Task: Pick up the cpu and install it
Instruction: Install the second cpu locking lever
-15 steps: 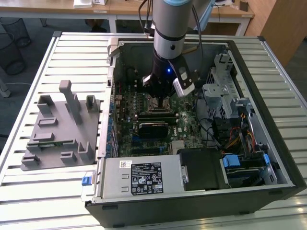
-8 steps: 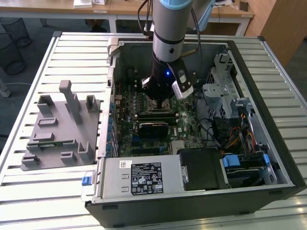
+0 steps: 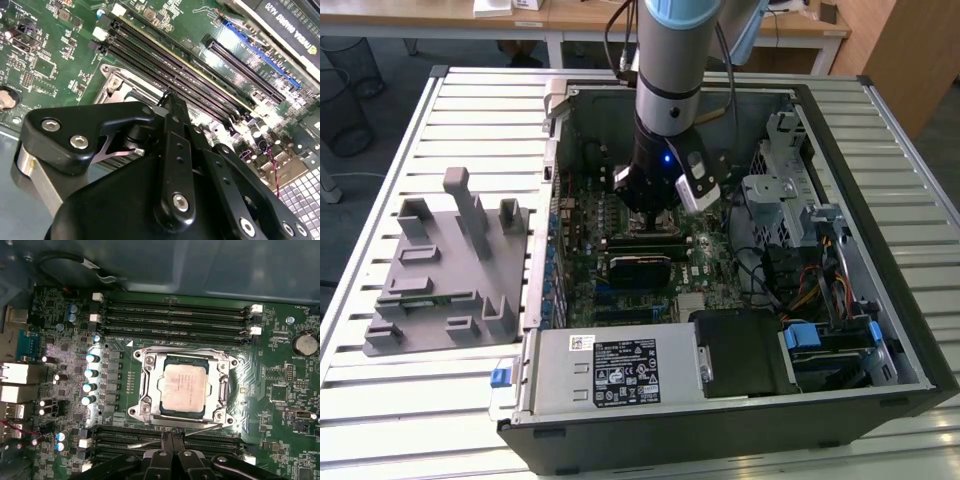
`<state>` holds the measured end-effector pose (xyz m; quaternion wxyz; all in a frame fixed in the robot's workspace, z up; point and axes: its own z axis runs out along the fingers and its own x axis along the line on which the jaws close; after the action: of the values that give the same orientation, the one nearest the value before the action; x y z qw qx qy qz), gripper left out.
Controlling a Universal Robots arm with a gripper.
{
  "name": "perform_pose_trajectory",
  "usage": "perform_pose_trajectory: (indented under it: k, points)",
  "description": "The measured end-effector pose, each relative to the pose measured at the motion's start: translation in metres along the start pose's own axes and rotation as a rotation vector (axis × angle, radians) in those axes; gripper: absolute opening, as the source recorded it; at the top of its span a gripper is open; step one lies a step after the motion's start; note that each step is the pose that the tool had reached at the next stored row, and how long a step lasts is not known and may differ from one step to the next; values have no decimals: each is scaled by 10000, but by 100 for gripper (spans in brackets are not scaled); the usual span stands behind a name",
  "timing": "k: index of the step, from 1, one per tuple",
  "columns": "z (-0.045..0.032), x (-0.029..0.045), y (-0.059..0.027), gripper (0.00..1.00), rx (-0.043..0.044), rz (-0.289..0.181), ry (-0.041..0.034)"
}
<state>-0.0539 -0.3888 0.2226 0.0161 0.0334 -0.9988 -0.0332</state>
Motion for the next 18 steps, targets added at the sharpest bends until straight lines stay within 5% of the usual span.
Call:
perform_pose_trajectory:
  k: [18]
  points:
    - [60,1,-5,11,-5,4,53]
